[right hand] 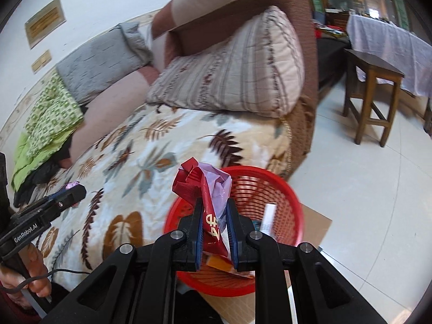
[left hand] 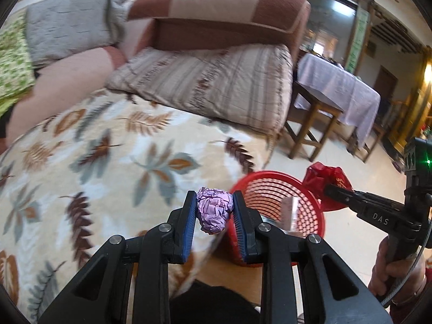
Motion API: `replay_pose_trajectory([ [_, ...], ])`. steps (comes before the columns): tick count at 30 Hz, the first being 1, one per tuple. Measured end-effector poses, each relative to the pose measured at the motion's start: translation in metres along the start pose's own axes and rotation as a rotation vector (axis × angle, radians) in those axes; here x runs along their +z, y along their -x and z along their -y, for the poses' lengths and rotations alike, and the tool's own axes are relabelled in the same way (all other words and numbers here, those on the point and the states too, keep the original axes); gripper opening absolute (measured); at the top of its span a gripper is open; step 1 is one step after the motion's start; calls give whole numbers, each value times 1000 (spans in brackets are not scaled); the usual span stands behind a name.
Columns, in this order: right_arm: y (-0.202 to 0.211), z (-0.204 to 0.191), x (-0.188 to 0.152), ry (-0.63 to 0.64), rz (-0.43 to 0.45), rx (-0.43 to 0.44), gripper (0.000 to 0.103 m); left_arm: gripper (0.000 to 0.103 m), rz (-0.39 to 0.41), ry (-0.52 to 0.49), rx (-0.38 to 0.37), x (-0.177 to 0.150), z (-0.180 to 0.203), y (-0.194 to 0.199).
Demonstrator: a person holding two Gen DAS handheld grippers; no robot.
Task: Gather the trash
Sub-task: 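Carry both items over the red basket and open both tools to drop them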
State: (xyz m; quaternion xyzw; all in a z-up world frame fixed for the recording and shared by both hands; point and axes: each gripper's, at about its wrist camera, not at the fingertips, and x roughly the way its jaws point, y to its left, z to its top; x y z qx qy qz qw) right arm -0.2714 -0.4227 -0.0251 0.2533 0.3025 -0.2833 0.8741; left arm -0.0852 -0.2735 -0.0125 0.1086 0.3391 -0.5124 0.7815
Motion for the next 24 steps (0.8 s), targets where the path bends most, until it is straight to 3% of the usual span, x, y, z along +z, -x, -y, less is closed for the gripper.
replay_pose_trajectory([
  [12,-10,36,1,-48,-18,-31,17,25,-94,-64,-59,1,52,-56],
  [24,-23,48,0,-69,-34,-30,18,25,-137,-104,-48,-1,70,-82],
])
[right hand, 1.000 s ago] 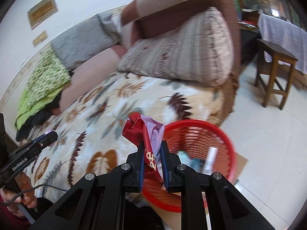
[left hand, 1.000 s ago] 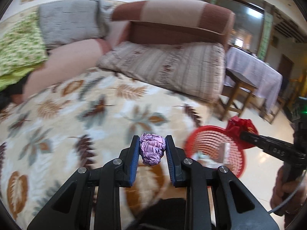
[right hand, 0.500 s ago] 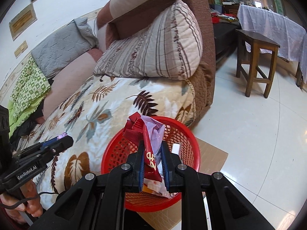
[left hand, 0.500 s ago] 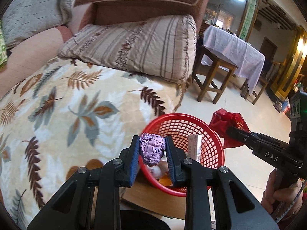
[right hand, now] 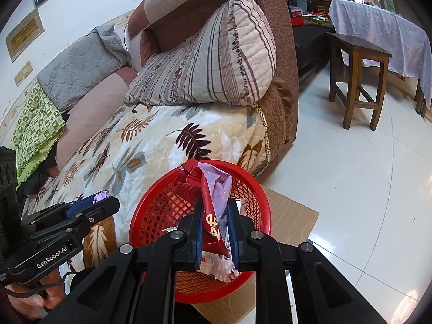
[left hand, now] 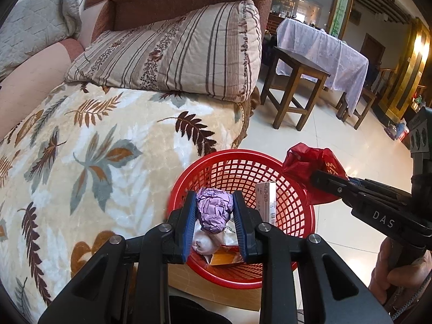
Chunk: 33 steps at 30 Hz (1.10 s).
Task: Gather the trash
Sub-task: 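Carry both items over the red basket and open both tools to drop them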
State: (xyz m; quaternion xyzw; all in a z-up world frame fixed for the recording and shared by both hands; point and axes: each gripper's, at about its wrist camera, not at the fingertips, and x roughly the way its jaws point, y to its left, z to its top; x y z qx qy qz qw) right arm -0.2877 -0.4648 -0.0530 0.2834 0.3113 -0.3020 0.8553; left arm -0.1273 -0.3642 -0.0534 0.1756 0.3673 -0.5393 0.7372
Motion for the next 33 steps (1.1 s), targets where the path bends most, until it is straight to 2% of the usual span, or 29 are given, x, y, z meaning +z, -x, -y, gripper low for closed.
replay_pose_trajectory([
  [28,-21,0,7,-7,-22,0,19,25,-37,-3,-7,2,3,-23],
  [31,-21,0,7,-4,-18,-3,39,26,-33,-12,0,2,6,-22],
  [32,-20,-1,8,-3,-13,-8,49,26,-34,-14,-1,2,6,-22],
  [33,-18,-1,8,-1,-8,-11,51,27,-37,-13,-3,2,6,-22],
])
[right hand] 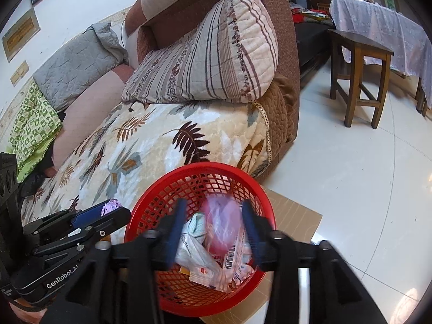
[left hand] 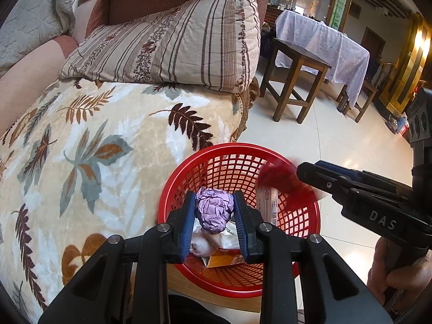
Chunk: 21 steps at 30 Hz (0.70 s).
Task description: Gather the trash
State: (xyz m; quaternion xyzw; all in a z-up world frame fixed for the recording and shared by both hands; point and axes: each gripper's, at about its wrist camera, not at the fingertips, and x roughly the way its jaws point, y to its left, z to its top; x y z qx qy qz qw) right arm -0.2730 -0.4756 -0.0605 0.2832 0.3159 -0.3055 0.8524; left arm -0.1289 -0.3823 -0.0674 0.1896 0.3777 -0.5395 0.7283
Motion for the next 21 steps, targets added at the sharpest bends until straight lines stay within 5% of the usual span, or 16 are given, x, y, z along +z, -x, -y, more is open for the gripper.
replay_pose_trajectory([
  [5,9,-6,2,19,25,-25,53,38,11,9,12,-1,-2,4],
  [9,20,-13,1,25,62,-70,70,57,56,11,49,-3,-8,18],
  [21,45,-50,-13,79,120,-217,85,80,154,9,135,-17,-22,59],
])
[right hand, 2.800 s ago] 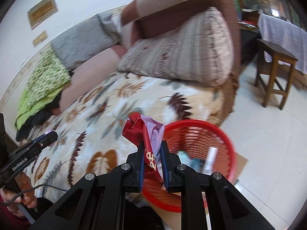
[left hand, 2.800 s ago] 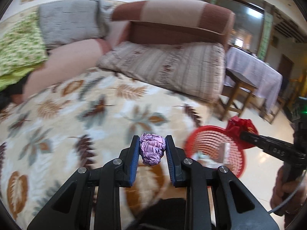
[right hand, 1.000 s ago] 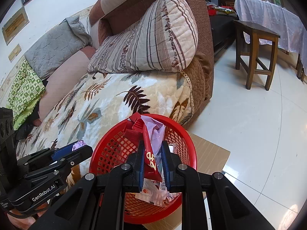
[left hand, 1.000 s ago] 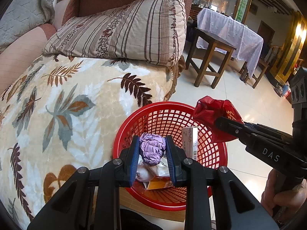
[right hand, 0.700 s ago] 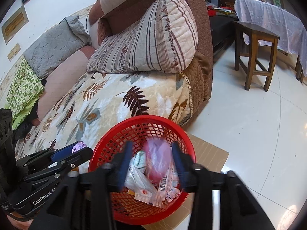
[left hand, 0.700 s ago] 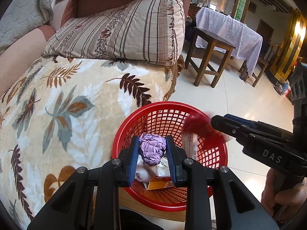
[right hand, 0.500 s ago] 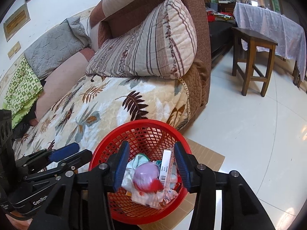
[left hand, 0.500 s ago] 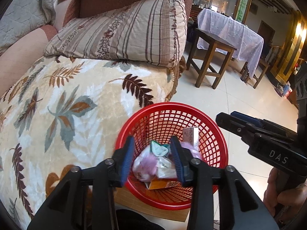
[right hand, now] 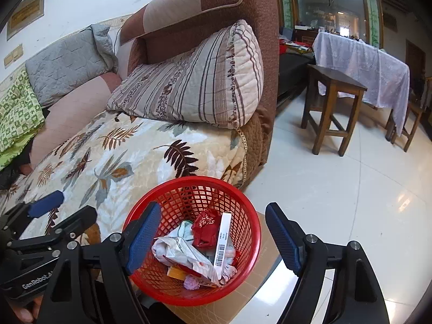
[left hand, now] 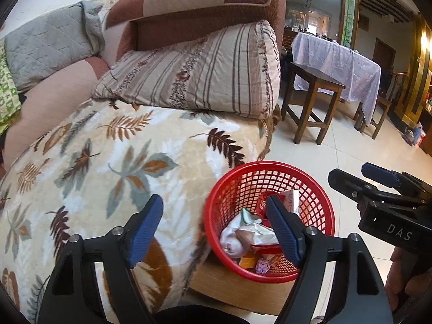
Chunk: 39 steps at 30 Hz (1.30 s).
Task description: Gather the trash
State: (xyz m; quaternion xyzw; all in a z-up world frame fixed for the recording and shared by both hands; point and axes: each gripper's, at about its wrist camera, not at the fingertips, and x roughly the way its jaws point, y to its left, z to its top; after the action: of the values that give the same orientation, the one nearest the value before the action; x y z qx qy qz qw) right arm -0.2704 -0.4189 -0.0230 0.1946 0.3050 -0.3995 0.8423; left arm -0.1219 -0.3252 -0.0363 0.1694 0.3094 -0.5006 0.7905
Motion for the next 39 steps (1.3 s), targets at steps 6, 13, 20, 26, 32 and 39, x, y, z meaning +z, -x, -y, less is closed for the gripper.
replay_pose_trajectory([
  [6,11,-14,-5,7,-1,-34,88,82,25,34,11,-7,-19,19],
  [13,28,-40,-11,9,23,-69,90,87,70,97,50,-18,-53,52],
  [20,59,-77,-34,-70,120,-127,92,96,160,97,176,-40,-87,104],
  [26,71,-103,-53,-43,125,-166,94,101,199,102,305,-66,-104,130],
  [32,70,-112,-70,-3,110,-179,94,102,186,86,392,-86,-108,132],
  [39,59,-110,-75,5,58,-188,94,102,137,149,395,-103,-118,123],
])
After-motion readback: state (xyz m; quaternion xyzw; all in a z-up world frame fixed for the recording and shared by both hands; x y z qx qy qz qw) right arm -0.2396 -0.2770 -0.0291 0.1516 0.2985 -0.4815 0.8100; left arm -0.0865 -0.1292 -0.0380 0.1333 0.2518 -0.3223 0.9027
